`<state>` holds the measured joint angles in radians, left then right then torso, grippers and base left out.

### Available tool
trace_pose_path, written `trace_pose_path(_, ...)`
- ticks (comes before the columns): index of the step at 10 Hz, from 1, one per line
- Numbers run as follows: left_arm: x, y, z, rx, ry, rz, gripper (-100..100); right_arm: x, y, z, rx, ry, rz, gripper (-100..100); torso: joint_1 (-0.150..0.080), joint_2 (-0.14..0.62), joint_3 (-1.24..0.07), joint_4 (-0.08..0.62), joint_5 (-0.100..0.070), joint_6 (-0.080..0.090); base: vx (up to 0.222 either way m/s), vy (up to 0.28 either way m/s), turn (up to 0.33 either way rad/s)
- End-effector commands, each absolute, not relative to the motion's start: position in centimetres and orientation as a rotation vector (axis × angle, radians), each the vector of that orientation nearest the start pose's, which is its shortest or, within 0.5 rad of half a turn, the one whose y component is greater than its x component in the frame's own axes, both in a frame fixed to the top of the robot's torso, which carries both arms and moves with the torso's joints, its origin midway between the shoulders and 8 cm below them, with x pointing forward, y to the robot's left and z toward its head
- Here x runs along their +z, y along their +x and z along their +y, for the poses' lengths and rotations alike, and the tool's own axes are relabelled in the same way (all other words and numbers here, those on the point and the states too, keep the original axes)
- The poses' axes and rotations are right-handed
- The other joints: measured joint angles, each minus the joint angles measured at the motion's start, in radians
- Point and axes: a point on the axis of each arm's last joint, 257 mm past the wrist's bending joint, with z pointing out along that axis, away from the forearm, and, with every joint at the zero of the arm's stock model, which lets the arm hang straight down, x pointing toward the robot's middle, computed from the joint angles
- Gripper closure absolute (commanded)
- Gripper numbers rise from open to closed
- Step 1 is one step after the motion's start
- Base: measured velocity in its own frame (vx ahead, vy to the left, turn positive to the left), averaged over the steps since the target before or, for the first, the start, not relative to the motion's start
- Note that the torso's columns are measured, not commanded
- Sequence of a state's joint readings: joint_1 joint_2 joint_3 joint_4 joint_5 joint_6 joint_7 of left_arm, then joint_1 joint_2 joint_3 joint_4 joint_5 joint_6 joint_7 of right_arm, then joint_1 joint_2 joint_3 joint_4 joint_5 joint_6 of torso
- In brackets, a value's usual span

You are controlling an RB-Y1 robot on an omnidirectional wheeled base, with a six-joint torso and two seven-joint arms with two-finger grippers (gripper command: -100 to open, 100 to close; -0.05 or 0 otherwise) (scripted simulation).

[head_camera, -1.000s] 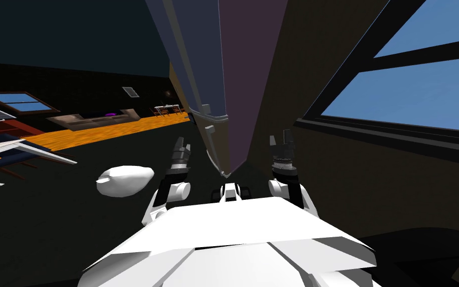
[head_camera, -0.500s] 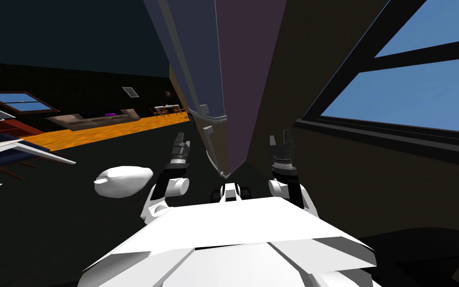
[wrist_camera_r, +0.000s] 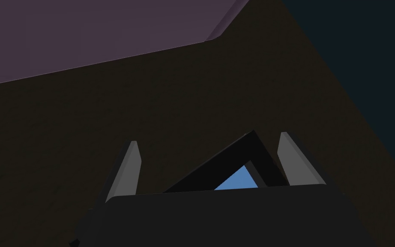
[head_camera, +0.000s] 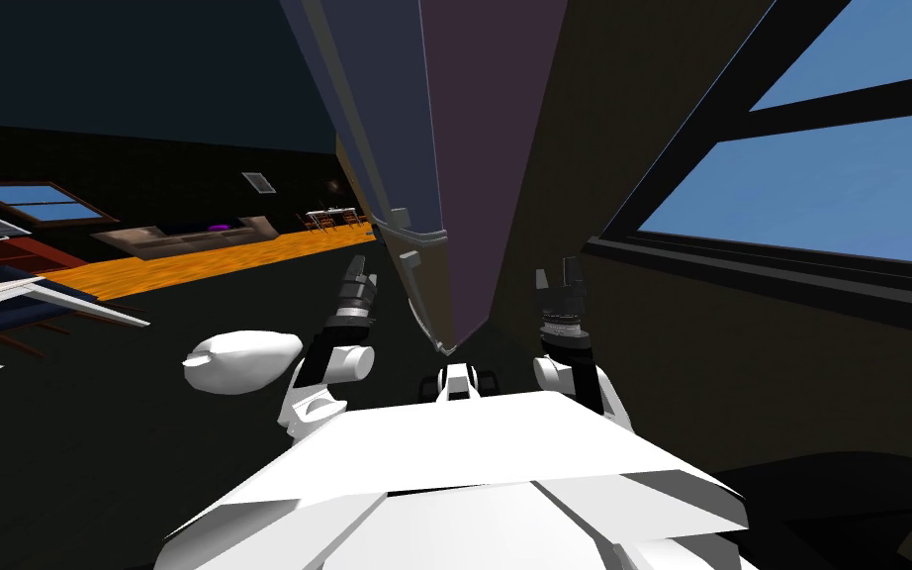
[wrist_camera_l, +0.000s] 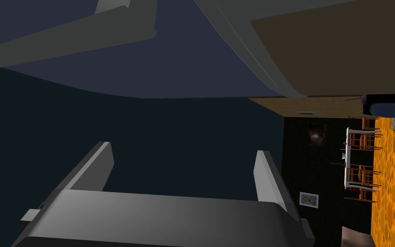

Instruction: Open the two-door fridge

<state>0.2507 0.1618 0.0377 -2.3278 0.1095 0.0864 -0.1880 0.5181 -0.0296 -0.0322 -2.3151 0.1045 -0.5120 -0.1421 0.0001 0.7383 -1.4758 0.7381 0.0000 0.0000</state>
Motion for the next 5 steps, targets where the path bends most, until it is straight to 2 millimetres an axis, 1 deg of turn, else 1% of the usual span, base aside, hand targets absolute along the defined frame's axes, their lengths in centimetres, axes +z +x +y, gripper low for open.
trace_pose_path(1,2.4,44.1,26.6,-1.135,-0.737,0.990,-100,3.5,33.5,-27.3,1.339,0.597,0.646,0,0.000,0.000,0.000,0.000,0.000,0.000,0.012,-0.029,0.003)
trace_pose_path(2,2.2,44.2,26.6,-1.133,-0.741,0.995,-100,3.5,33.5,-27.3,1.339,0.597,0.646,0,0.000,0.000,0.000,0.000,0.000,0.000,0.012,-0.022,0.001)
trace_pose_path(3,2.9,44.5,26.6,-1.127,-0.742,1.000,-100,3.5,33.5,-27.3,1.339,0.597,0.646,0,0.000,0.000,0.000,0.000,0.000,0.000,0.022,-0.027,0.003)
trace_pose_path(4,2.8,44.5,26.6,-1.125,-0.744,1.003,-100,3.5,33.5,-27.3,1.339,0.597,0.646,0,0.000,-0.001,-0.001,0.000,0.000,0.000,0.018,-0.024,0.001)
trace_pose_path(5,3.4,44.8,26.6,-1.119,-0.746,1.008,-100,3.5,33.5,-27.3,1.339,0.597,0.646,0,0.000,-0.001,0.000,0.000,0.000,0.000,0.020,-0.023,0.003)
